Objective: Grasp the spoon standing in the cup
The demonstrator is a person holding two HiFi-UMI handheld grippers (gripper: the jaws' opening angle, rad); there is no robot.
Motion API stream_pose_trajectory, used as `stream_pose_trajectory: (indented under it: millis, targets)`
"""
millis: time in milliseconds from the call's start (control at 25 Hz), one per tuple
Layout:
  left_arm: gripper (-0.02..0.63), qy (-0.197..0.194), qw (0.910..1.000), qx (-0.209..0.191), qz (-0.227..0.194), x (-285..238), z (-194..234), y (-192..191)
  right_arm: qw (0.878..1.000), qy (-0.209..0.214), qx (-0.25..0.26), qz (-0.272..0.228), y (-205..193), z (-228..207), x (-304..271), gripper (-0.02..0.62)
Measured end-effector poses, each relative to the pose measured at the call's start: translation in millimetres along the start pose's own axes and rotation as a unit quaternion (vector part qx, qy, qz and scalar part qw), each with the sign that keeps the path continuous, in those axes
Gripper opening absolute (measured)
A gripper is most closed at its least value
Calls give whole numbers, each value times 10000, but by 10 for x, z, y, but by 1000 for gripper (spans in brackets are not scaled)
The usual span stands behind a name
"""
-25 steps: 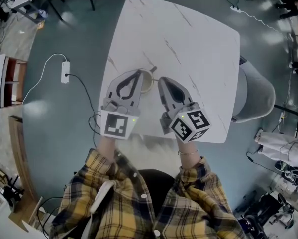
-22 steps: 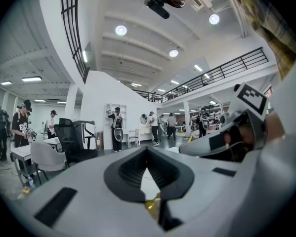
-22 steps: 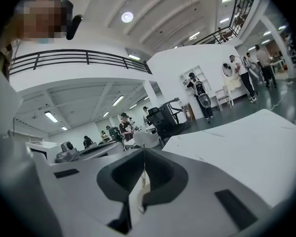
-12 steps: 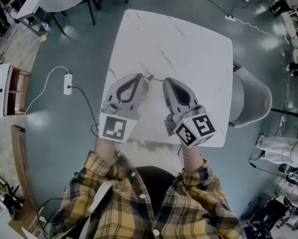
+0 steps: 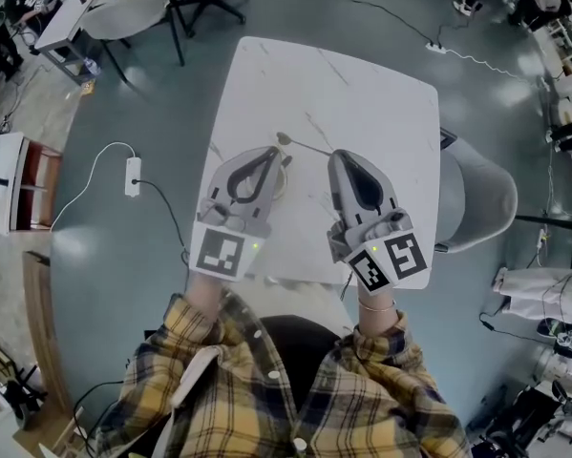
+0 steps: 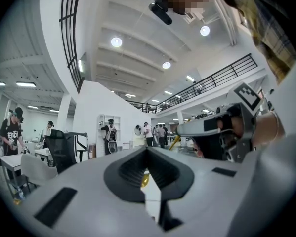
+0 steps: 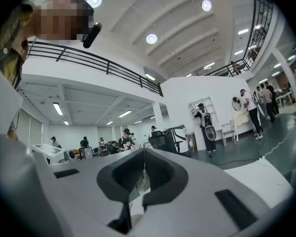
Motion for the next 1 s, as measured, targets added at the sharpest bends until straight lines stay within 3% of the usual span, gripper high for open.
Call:
stream_pose_trajectory:
  millis: [520, 1000]
  targets:
    - [18, -205, 9992, 128, -328, -6, -122, 340, 9967, 143, 685, -410, 382, 98, 208, 18]
    - [18, -376, 9979, -3, -530, -6, -228, 611, 9939, 134, 945, -558, 513, 124, 407, 18]
Point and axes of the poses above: the fingertips, and each gripper's own axes: x backward along the fingers, z to its left, y out of its top, the point moved 10 cm from there along x, backward along the fingers, and after that the axes turned 1 degree about y, right-handed, at the moved point
